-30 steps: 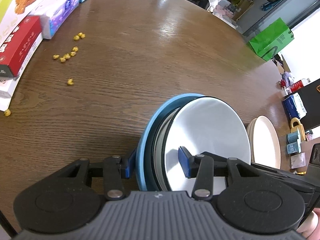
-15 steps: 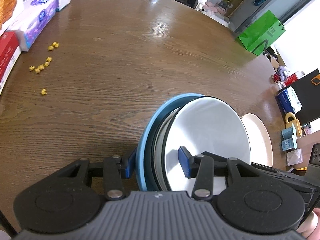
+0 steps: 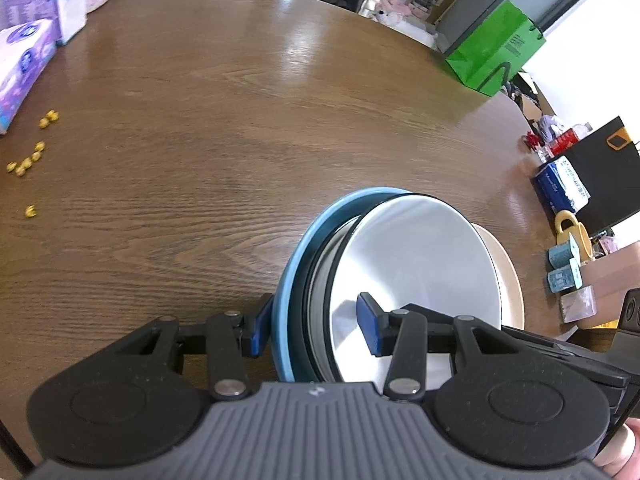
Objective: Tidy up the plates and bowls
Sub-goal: 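Lift the bowl stack with both grippers and carry it over the cream plates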
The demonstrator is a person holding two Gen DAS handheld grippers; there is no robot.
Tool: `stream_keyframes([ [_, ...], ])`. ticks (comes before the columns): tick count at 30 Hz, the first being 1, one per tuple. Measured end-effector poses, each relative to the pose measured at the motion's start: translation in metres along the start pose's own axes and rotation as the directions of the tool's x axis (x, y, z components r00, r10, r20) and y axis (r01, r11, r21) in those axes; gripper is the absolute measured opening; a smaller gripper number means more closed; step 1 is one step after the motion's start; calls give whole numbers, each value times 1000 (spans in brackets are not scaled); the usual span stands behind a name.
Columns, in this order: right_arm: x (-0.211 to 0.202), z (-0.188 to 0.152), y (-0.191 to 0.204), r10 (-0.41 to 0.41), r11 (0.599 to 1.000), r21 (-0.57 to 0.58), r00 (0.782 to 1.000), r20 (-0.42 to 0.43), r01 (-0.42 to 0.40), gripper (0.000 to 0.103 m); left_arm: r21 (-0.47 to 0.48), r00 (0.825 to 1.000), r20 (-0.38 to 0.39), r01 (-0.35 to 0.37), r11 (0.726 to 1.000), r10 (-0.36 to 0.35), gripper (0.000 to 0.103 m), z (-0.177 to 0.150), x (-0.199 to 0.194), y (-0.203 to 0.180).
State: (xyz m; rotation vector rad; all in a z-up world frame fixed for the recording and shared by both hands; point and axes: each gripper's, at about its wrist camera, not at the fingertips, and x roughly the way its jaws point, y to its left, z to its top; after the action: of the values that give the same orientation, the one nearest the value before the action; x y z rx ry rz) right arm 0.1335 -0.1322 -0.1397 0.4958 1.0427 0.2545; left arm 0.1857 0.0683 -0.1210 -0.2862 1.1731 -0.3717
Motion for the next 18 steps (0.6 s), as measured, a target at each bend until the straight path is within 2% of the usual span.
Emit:
stream_keyframes([
  [18,-33,11,-47,-35,998,59,998,58,32,41,70,999,-20,36,997,-35,44,10,20,-48],
])
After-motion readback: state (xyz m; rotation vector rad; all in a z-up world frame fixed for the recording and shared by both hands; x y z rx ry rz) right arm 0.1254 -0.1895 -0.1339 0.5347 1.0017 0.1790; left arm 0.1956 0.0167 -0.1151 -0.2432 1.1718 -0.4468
